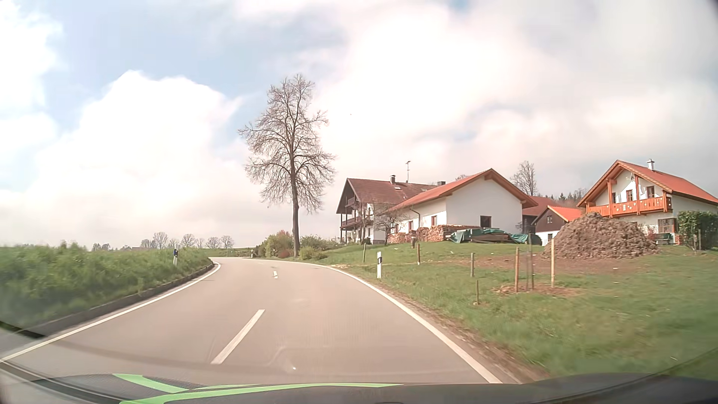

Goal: Follow the waypoints while adhering to traffic rules and regulations

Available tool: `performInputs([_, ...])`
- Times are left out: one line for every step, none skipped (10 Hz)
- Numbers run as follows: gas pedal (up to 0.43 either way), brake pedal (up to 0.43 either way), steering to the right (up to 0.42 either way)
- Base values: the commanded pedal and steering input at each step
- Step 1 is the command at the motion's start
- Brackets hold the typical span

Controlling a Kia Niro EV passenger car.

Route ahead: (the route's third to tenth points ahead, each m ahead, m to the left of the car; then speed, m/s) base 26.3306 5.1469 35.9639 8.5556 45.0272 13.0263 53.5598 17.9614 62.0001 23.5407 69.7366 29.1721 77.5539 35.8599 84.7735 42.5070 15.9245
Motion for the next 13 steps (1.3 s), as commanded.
performInputs([0.110, 0.000, -0.047])
performInputs([0.118, 0.000, -0.047])
performInputs([0.118, 0.000, -0.047])
performInputs([0.130, 0.000, -0.048])
performInputs([0.138, 0.000, -0.049])
performInputs([0.157, 0.000, -0.051])
performInputs([0.169, 0.000, -0.053])
performInputs([0.169, 0.000, -0.056])
performInputs([0.169, 0.000, -0.059])
performInputs([0.177, 0.000, -0.063])
performInputs([0.177, 0.000, -0.064])
performInputs([0.189, 0.000, -0.064])
performInputs([0.197, 0.000, -0.065])
